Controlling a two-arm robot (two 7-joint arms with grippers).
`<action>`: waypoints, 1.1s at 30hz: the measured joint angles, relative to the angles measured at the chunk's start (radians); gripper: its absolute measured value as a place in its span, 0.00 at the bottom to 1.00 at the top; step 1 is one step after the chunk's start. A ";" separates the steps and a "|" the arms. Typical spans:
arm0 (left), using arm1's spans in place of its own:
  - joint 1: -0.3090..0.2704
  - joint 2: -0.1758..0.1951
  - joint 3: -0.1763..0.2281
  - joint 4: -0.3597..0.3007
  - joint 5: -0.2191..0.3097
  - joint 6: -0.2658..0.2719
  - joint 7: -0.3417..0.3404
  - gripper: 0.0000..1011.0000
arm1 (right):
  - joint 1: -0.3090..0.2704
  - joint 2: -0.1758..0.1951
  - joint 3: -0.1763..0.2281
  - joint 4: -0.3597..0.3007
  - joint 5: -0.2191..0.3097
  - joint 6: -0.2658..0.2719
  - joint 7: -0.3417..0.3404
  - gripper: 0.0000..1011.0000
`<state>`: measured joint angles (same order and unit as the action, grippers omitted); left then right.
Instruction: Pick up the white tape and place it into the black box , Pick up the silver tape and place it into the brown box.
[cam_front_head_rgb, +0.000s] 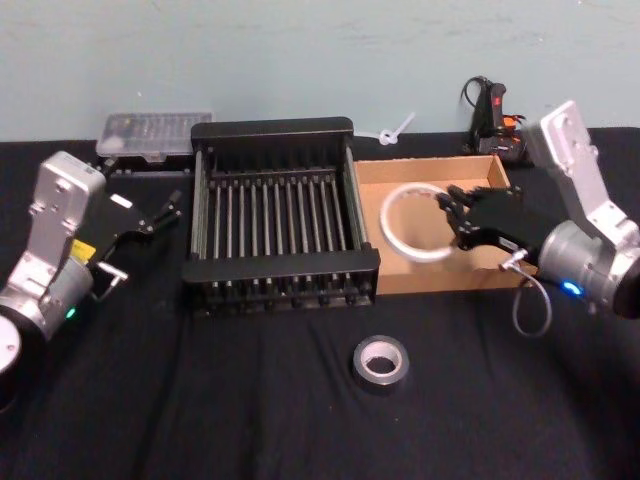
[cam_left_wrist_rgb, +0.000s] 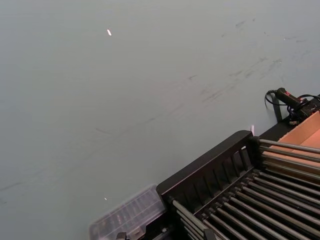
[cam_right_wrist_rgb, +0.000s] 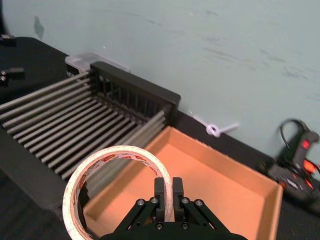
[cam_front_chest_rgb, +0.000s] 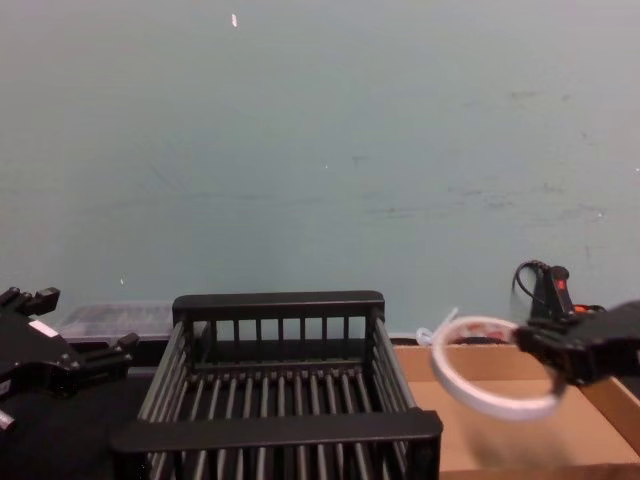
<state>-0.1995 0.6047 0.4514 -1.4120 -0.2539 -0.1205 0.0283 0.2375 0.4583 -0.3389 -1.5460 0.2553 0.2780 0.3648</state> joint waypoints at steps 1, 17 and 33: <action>0.000 0.000 0.000 0.000 0.000 0.000 0.000 0.99 | 0.018 -0.011 -0.010 0.013 -0.007 0.000 0.005 0.10; 0.000 0.000 0.000 0.000 0.000 0.000 0.000 0.99 | 0.175 -0.129 -0.101 0.184 -0.068 -0.022 0.026 0.10; 0.000 0.000 0.000 0.000 0.000 0.000 0.000 0.99 | 0.269 -0.220 -0.162 0.313 -0.128 -0.046 0.042 0.10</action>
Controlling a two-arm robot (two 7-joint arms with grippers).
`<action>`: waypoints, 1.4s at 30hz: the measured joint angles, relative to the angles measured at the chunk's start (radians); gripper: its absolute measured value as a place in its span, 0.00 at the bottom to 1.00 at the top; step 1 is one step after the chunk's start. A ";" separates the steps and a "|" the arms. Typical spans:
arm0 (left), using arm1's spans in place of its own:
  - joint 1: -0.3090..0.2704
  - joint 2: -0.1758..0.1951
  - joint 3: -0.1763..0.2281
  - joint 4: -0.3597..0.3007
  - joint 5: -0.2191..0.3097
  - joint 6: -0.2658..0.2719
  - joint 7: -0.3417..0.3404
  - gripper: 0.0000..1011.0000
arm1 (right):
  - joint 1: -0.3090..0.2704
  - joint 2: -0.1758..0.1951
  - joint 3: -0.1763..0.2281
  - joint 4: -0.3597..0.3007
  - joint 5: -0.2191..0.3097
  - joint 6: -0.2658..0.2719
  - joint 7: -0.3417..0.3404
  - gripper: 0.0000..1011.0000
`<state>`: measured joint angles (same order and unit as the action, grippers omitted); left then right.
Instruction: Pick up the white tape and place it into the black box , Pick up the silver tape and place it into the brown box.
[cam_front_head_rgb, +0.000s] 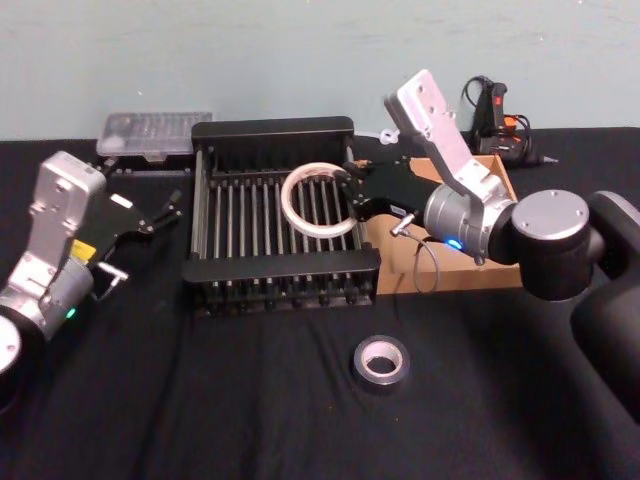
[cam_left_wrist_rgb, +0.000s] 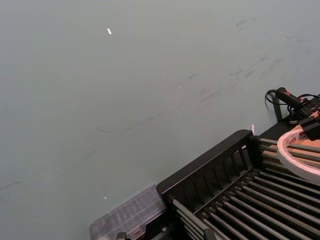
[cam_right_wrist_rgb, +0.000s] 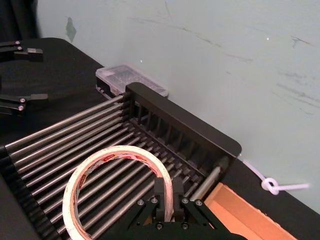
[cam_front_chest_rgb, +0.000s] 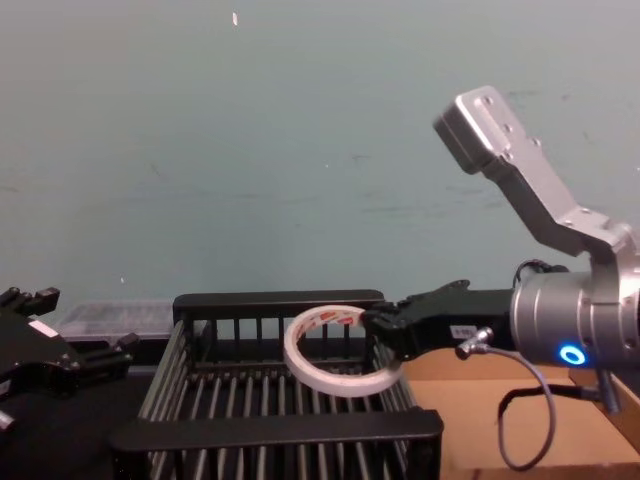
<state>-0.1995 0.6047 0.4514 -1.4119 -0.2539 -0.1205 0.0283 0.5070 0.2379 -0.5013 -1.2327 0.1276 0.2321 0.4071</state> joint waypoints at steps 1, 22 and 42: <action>0.000 0.000 0.000 0.000 0.000 0.000 0.000 0.99 | 0.002 -0.004 0.000 0.004 -0.002 -0.002 0.001 0.10; 0.000 0.000 0.000 0.000 0.000 0.000 0.000 0.99 | 0.000 -0.003 0.000 0.003 -0.002 -0.003 0.001 0.25; 0.000 0.000 0.000 0.000 0.000 0.000 0.000 0.99 | -0.001 -0.001 0.001 0.001 -0.001 -0.001 0.000 0.87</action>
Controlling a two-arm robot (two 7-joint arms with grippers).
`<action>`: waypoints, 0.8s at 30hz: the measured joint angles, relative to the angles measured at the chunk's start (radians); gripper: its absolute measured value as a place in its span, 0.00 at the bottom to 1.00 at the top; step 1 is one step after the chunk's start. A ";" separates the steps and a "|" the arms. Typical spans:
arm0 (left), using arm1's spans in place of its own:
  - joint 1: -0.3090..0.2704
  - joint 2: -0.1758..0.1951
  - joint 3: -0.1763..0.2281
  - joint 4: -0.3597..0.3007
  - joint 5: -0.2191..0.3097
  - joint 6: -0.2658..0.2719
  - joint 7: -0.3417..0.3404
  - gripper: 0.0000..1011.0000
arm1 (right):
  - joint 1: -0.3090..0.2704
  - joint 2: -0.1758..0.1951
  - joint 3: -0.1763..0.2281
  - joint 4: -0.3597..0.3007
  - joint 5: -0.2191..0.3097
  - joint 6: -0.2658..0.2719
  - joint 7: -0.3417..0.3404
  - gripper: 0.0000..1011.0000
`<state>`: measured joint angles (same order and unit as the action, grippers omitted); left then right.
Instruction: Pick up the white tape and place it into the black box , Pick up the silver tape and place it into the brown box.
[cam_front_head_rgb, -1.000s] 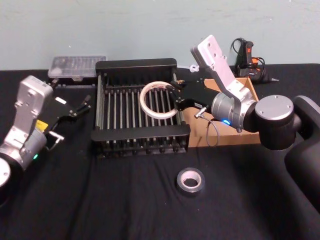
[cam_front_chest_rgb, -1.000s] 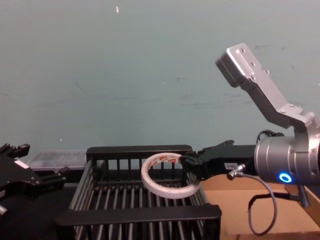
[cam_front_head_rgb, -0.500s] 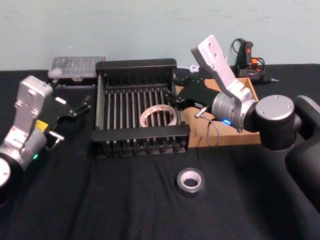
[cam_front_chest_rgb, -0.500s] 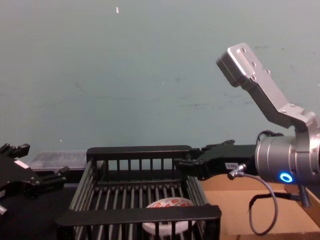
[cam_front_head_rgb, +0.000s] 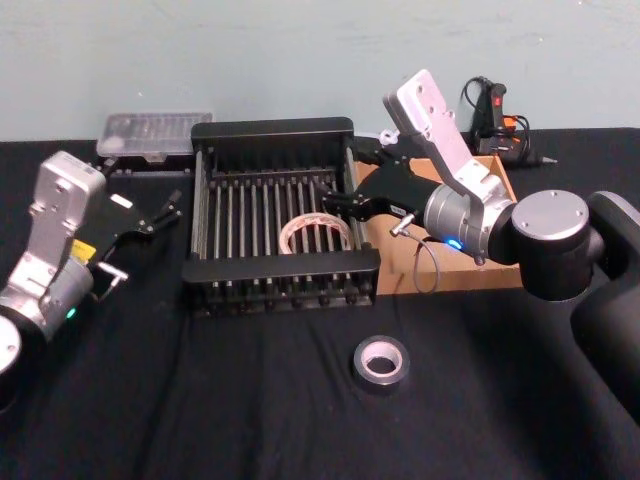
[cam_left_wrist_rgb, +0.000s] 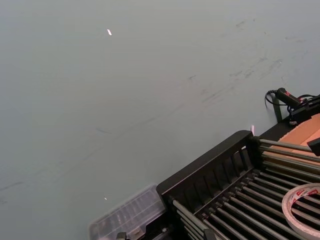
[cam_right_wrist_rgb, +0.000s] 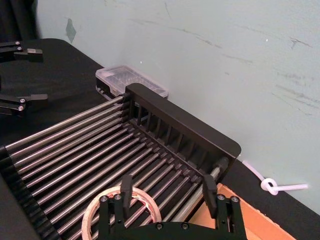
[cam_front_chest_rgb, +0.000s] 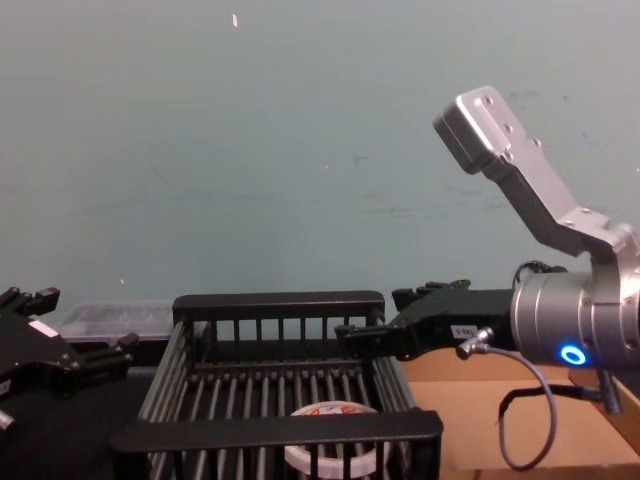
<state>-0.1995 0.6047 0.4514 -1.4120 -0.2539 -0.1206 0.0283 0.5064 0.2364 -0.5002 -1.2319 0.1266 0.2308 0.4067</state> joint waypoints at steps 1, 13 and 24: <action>0.000 0.000 0.000 0.000 0.000 0.000 0.000 0.99 | 0.000 0.000 0.000 0.000 0.000 0.000 0.000 0.90; 0.000 0.000 0.000 0.000 0.000 0.000 0.000 0.99 | -0.033 0.015 0.038 -0.048 0.004 0.006 -0.019 0.99; 0.000 0.000 0.000 0.000 0.000 0.000 0.000 0.99 | -0.142 0.129 0.108 -0.240 0.066 0.083 0.021 0.99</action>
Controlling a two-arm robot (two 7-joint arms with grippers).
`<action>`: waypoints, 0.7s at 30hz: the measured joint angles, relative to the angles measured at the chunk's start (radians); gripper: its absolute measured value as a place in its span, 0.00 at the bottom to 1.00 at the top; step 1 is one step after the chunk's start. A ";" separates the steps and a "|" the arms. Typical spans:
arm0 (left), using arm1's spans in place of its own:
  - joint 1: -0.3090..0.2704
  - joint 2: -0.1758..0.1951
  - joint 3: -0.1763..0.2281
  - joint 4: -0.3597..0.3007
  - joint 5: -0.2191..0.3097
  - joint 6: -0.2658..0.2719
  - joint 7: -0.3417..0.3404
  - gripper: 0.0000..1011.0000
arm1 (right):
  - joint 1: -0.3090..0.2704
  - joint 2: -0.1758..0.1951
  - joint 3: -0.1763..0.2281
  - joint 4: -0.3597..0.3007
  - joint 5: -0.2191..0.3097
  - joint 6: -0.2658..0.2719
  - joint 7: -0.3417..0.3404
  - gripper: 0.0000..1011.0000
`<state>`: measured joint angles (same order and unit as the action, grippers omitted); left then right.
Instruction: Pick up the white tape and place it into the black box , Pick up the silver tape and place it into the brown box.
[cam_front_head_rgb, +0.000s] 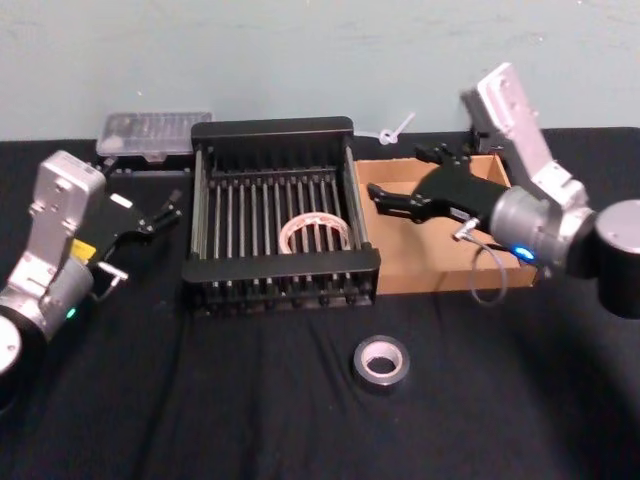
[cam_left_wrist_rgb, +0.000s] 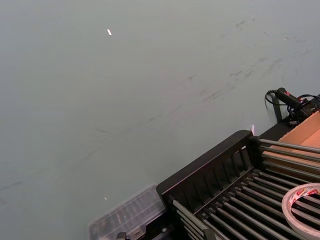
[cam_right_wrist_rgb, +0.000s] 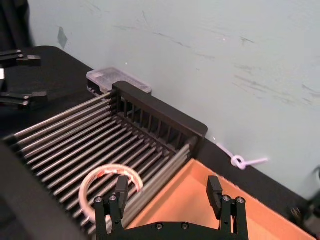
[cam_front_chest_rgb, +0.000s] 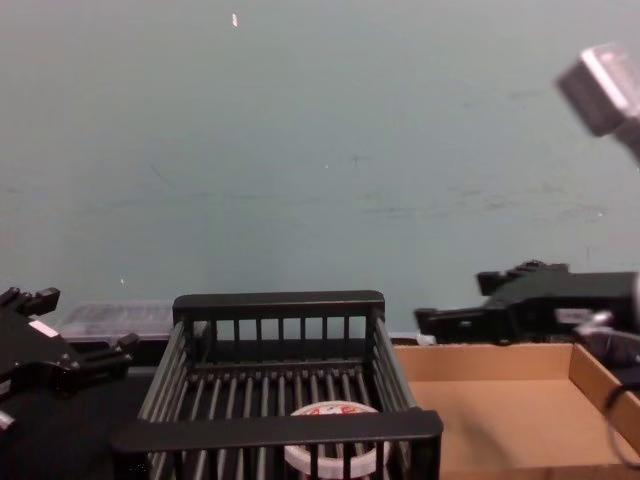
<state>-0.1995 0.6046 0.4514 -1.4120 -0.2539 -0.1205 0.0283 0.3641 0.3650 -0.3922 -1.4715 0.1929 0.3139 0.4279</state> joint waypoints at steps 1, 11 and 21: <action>0.000 0.000 0.000 0.000 0.000 0.000 0.000 0.99 | -0.012 0.013 0.007 -0.021 0.008 0.008 0.004 0.99; 0.000 0.000 0.000 0.000 0.000 0.000 0.000 0.99 | -0.144 0.138 0.047 -0.189 0.094 0.087 0.056 0.99; 0.000 0.000 0.000 0.000 0.000 0.000 0.000 0.99 | -0.223 0.206 0.007 -0.256 0.127 0.134 0.088 0.99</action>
<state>-0.1995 0.6047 0.4514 -1.4120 -0.2539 -0.1205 0.0283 0.1413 0.5712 -0.3851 -1.7274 0.3203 0.4484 0.5161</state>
